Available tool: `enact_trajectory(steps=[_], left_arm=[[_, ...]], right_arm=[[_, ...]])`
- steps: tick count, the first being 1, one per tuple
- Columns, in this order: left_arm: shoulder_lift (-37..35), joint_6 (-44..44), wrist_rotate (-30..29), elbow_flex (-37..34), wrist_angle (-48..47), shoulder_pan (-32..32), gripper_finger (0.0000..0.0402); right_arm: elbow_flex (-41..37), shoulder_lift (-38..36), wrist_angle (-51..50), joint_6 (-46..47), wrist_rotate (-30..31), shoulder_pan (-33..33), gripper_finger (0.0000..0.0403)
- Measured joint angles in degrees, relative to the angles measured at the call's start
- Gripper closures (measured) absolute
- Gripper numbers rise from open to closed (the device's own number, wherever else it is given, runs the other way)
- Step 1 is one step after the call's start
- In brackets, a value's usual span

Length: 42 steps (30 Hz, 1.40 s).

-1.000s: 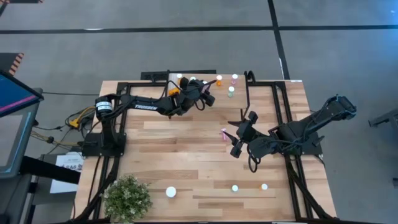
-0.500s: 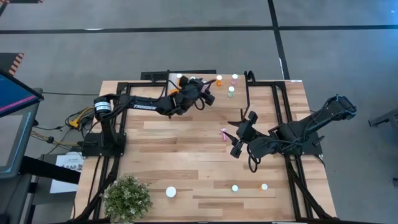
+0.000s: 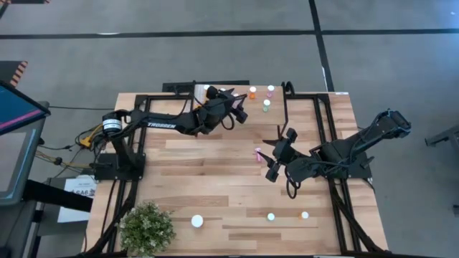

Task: Pick and place medicine bottles onto shelf by color
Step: Adjust the big orange pill bottle on the shelf

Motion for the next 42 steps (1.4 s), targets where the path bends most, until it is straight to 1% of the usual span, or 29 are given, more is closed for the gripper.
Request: enact_trajectory(steps=[2, 5, 8, 10, 12, 15, 18, 23, 25, 29, 32, 36, 38, 42], left_arm=[[-1.29, 3.2, -1.63, 0.0, -1.26, -1.22, 0.0147], [-5.01, 8.13, -3.96, -0.02, -6.3, -3.43, 0.0147], [-10.65, 10.52, -2.96, 0.0, -16.13, -5.48, 0.0147], [-14.79, 10.16, 0.07, 0.0, -24.16, -6.27, 0.0147], [-19.04, 7.78, 4.33, 0.0, -32.73, -6.36, 0.0147], [-24.17, 3.7, 10.59, 0.02, -44.28, -3.81, 0.0147], [-26.17, 1.93, 16.27, 0.02, -51.91, 0.0, 0.0147], [-24.88, 4.11, 28.17, 0.58, -54.97, 5.93, 0.0146], [-23.21, 4.45, 30.21, 2.32, -57.7, 8.02, 0.0143], [-18.33, 6.45, 30.15, 7.95, -63.15, 10.64, 0.0136], [-13.79, 8.14, 30.25, 12.3, -68.09, 11.86, 0.0134], [-9.23, 8.89, 30.17, 16.95, -73.11, 13.39, 0.0133], [-7.55, 8.9, 30.1, 18.17, -75.01, 13.76, 0.0133], [-6.27, 8.87, 30.13, 18.47, -75.84, 14.33, 0.0133]], right_arm=[[0.0, 0.0, -0.12, 0.0, 0.0, 0.0, 0.0179], [0.0, 0.0, -0.54, 0.3, -0.02, 0.0, 0.0179], [0.0, 0.0, -0.7, 0.48, -0.02, 0.0, 0.0179], [0.0, 0.0, -0.68, 0.5, -0.04, 0.0, 0.0179], [0.0, 0.0, -0.59, 0.5, -0.07, 0.0, 0.0179], [0.0, 0.0, -0.37, 0.5, -0.09, 0.0, 0.0179], [0.0, 0.0, -0.13, 0.48, -0.14, -0.37, 0.0179], [0.0, 0.0, -0.13, 0.46, -0.17, -1.3, 0.0179], [0.0, 0.0, -0.2, 0.46, -0.19, -1.55, 0.0179], [0.0, 0.0, -0.46, 0.42, -0.43, -1.97, 0.0179], [0.0, 0.0, -0.49, 0.39, -1.58, -2.21, 0.0179], [0.0, 0.0, -0.74, 0.26, -1.6, -2.1, 0.0179], [0.0, 0.0, -0.85, 0.26, -1.6, -1.77, 0.0179], [0.0, 0.0, -0.89, 0.28, -1.73, -1.7, 0.0179]])
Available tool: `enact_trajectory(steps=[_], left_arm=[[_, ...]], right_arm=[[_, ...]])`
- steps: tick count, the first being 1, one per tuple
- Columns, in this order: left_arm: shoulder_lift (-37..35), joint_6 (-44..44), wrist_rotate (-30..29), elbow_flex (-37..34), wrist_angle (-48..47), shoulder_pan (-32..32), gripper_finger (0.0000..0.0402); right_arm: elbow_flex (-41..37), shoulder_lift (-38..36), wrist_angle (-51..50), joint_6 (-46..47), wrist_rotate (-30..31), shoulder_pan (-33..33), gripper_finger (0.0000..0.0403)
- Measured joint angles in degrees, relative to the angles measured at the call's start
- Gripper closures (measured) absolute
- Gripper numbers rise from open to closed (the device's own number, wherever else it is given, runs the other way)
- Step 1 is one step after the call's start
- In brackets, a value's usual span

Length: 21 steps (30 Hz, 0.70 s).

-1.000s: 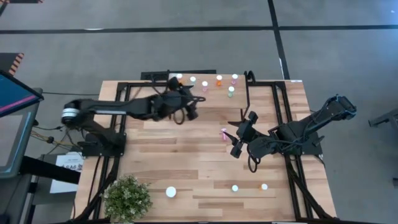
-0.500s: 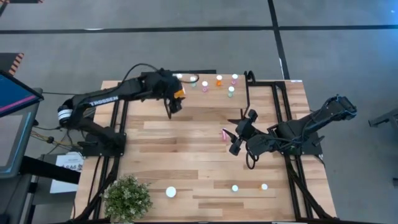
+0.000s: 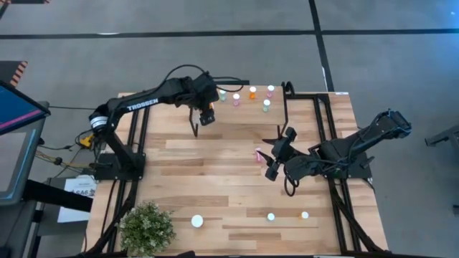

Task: Pick and place medicine bottles onto shelf by color
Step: Adjust the big orange pill bottle on the shelf

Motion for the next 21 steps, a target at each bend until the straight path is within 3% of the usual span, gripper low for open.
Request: enact_trajectory(steps=[7, 21], left_arm=[[0.09, -0.91, -2.61, 0.0, -0.91, 1.23, 0.0133], [0.09, -0.88, -2.49, -3.02, -0.19, 1.84, 0.0133]], right_arm=[[-0.02, 0.0, -0.17, 0.0, 0.02, -0.07, 0.0179], [-0.01, 0.0, -0.16, 0.04, 0.02, -0.04, 0.0179]])
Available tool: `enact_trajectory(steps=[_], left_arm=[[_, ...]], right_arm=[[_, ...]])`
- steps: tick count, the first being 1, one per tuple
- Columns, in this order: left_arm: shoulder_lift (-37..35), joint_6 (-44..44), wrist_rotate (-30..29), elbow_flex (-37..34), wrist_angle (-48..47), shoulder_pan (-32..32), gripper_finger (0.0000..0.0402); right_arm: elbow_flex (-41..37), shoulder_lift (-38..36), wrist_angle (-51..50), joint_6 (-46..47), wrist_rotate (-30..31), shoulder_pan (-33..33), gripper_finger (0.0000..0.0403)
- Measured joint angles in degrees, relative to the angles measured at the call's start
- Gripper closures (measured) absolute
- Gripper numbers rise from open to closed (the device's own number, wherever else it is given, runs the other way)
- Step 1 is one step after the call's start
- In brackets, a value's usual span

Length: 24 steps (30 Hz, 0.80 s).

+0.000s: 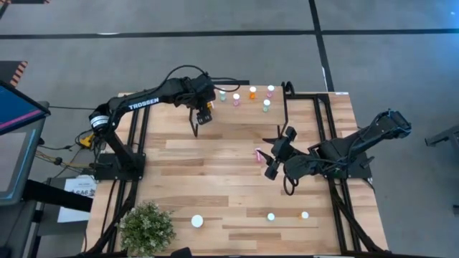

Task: Pick and place medicine bottles onto shelf by color
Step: Adjust the big orange pill bottle on the shelf

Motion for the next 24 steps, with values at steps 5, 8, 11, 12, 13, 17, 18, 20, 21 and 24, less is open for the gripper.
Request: enact_trajectory(steps=[5, 8, 11, 12, 13, 17, 18, 20, 21, 24], left_arm=[[0.0, -0.38, 1.9, 0.0, 0.23, 0.41, 0.0145], [0.0, -1.52, 3.88, 0.0, 0.21, 0.74, 0.0162], [0.0, -2.0, 4.04, 0.0, 0.0, 0.72, 0.0187], [0.0, -2.02, 4.05, 0.0, 0.0, 0.72, 0.0195], [0.0, -2.05, 4.07, 0.0, 0.0, 0.72, 0.0205], [-0.02, -2.12, 4.07, 0.0, 0.02, 0.72, 0.0237], [-0.02, -2.12, 4.04, 0.0, 0.02, 0.72, 0.0243], [-0.04, -2.12, 4.04, 0.0, 0.05, 0.72, 0.0249], [-0.04, -2.12, 4.04, 0.0, 0.1, 0.72, 0.025], [-0.03, -2.23, 4.22, 0.0, 0.57, 0.72, 0.0248]], right_arm=[[-0.01, 0.0, 0.01, 0.01, 0.02, 0.0, 0.0179], [-0.01, 0.0, 0.01, 0.03, 0.02, 0.0, 0.0179], [-0.01, 0.0, 0.0, 0.03, 0.02, 0.0, 0.0179], [-0.01, 0.0, -0.01, 0.03, 0.02, 0.0, 0.0179], [-0.01, 0.0, 0.0, 0.03, 0.02, 0.0, 0.0179], [-0.01, 0.0, 0.0, 0.03, 0.02, 0.0, 0.0179], [-0.01, 0.0, 0.0, 0.03, 0.03, 0.0, 0.0179], [-0.01, 0.0, -0.01, 0.03, 0.04, 0.0, 0.0179], [-0.01, 0.0, -0.01, 0.03, 0.04, 0.0, 0.0179], [-0.01, 0.0, -0.01, 0.02, 0.04, 0.0, 0.0179]])
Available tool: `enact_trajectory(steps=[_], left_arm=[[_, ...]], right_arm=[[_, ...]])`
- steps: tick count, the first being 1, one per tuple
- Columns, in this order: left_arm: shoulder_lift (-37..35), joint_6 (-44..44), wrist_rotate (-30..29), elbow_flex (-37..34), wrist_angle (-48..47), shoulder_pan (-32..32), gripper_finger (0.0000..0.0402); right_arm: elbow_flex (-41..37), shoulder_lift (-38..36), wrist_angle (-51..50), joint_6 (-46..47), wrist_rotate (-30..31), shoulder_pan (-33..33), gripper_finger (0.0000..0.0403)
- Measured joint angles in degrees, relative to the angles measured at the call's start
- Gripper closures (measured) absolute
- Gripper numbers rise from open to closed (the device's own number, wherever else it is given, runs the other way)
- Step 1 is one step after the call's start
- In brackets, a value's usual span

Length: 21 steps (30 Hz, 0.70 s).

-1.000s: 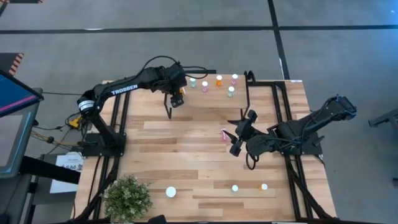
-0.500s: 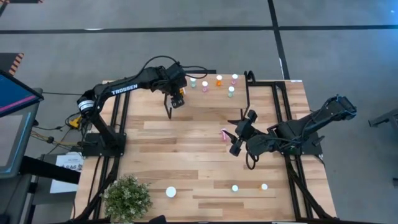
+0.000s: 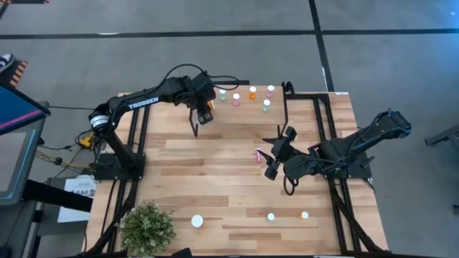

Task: Pick and place medicine bottles onto shelf by color
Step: Adjust the big orange pill bottle on the shelf

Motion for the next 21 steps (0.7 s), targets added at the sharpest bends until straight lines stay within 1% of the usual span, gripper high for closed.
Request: enact_trajectory(steps=[6, 12, 17, 21], left_arm=[[-0.13, -1.43, 0.31, 0.0, 1.23, -0.14, 0.0241], [-0.66, -1.68, 0.37, 0.0, 3.77, -0.99, 0.0251], [-4.6, -1.84, 0.32, 0.0, 3.53, -1.57, 0.025], [-10.3, -2.2, 0.26, 0.0, 3.45, -2.27, 0.025]], right_arm=[[0.0, 0.0, -0.37, 0.01, 0.0, 0.0, 0.0179], [0.01, 0.0, -0.42, 0.01, -0.05, 0.0, 0.0179], [0.0, 0.0, -0.44, 0.01, -0.14, 0.0, 0.0179], [0.0, 0.0, -0.46, 0.07, -0.28, 0.0, 0.0179]])
